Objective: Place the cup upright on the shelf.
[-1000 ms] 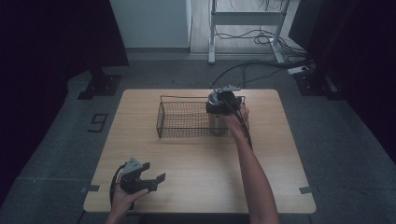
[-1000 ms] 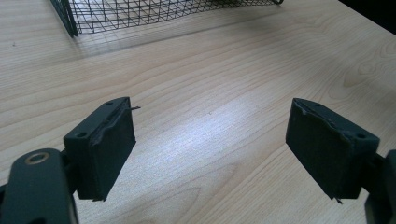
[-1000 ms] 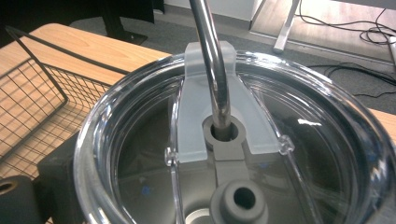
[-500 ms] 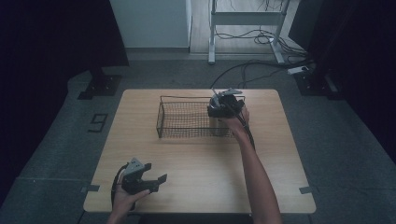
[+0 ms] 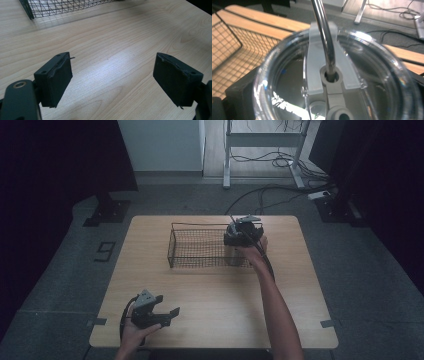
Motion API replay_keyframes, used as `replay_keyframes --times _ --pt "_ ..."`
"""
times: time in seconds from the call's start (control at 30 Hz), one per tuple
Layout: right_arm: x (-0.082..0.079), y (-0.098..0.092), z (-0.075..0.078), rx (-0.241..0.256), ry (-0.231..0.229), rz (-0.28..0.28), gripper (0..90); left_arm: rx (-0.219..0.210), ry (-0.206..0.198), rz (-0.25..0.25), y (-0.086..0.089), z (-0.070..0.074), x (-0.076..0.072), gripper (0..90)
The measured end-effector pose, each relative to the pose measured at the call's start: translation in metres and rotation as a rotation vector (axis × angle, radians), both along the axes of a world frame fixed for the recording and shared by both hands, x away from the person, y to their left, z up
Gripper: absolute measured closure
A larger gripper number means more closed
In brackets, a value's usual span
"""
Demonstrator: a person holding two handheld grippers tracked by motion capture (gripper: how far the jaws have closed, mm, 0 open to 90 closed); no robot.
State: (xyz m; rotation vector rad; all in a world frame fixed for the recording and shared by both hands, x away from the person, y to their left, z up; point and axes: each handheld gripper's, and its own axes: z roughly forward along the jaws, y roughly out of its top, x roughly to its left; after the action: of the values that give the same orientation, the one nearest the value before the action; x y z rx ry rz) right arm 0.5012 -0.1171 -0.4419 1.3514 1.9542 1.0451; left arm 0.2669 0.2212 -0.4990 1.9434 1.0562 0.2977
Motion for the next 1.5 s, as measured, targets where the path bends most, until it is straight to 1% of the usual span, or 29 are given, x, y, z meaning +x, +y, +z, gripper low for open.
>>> replay_keyframes --times 0.07,0.1,0.13,0.17,0.23,0.27,0.33,0.5,0.57,0.7,0.73,0.77,0.8,0.9,1.1,1.13,1.17,1.2,1.23,1.33,1.4,1.47,1.5 --pt "-0.001 0.0 0.002 0.008 -0.007 -0.005 0.0 0.0 0.002 0.0 0.0 0.0 0.0 15.8" --pt "-0.004 -0.001 0.006 0.01 -0.027 0.001 0.0 0.0 0.002 0.0 0.0 0.0 0.0 15.8" --pt "-0.004 -0.001 0.006 0.01 -0.027 0.001 0.0 0.0 0.002 0.0 0.0 0.0 0.0 15.8" --pt "-0.006 -0.003 0.01 0.017 -0.043 -0.003 0.0 0.002 0.001 -0.003 -0.001 0.0 0.0 15.8" --pt "-0.008 -0.004 0.012 0.026 -0.044 0.001 0.0 0.002 0.0 -0.005 -0.001 0.0 0.0 15.8" --pt "-0.013 -0.006 0.017 0.026 -0.064 -0.003 0.0 0.003 -0.001 -0.007 -0.002 0.001 -0.001 15.8" --pt "-0.017 -0.008 0.023 0.038 -0.077 -0.003 0.0 0.002 -0.003 -0.008 -0.002 0.001 -0.001 15.8" --pt "-0.026 -0.011 0.035 0.031 -0.102 0.005 0.0 0.008 -0.006 -0.016 -0.004 0.002 -0.002 15.8" --pt "-0.029 -0.014 0.037 0.032 -0.107 0.0 0.0 0.008 -0.007 -0.012 -0.004 0.002 -0.002 15.8" --pt "-0.042 -0.022 0.04 0.04 -0.123 0.01 0.0 0.014 -0.014 -0.014 -0.006 0.003 -0.003 15.8" --pt "-0.042 -0.022 0.04 0.04 -0.123 0.01 0.0 0.014 -0.014 -0.014 -0.006 0.003 -0.003 15.7" --pt "-0.047 -0.024 0.041 0.043 -0.126 0.018 0.0 0.019 -0.013 -0.016 -0.007 0.002 -0.003 15.7" --pt "-0.047 -0.024 0.041 0.043 -0.126 0.018 0.0 0.019 -0.013 -0.016 -0.007 0.002 -0.003 15.7" --pt "-0.057 -0.03 0.042 0.047 -0.134 0.028 0.0 0.02 -0.012 -0.017 -0.007 0.002 -0.002 15.7" --pt "-0.071 -0.037 0.043 0.059 -0.142 0.033 0.0 0.02 -0.009 -0.014 -0.006 0.001 -0.001 15.7" --pt "-0.074 -0.039 0.042 0.058 -0.143 0.034 0.0 0.018 -0.009 -0.013 -0.006 0.001 -0.001 15.7" --pt "-0.081 -0.042 0.04 0.058 -0.142 0.036 0.0 0.017 -0.01 -0.011 -0.006 0.002 -0.001 15.7" --pt "-0.081 -0.042 0.04 0.058 -0.142 0.036 0.0 0.016 -0.01 -0.009 -0.006 0.002 -0.001 15.7" --pt "-0.088 -0.046 0.036 0.069 -0.143 0.037 0.0 0.016 -0.014 -0.013 -0.008 0.003 -0.001 15.7" --pt "-0.096 -0.05 0.03 0.068 -0.137 0.034 0.3 0.02 -0.014 -0.024 -0.011 0.003 -0.002 15.6" --pt "-0.098 -0.051 0.028 0.071 -0.133 0.034 0.4 0.021 -0.013 -0.028 -0.012 0.002 -0.002 15.6" --pt "-0.107 -0.054 0.022 0.076 -0.134 0.031 1.3 0.024 -0.011 -0.031 -0.013 0.002 -0.002 15.6" --pt "-0.107 -0.054 0.022 0.076 -0.134 0.031 1.3 0.024 -0.009 -0.031 -0.014 0.001 -0.002 15.6"
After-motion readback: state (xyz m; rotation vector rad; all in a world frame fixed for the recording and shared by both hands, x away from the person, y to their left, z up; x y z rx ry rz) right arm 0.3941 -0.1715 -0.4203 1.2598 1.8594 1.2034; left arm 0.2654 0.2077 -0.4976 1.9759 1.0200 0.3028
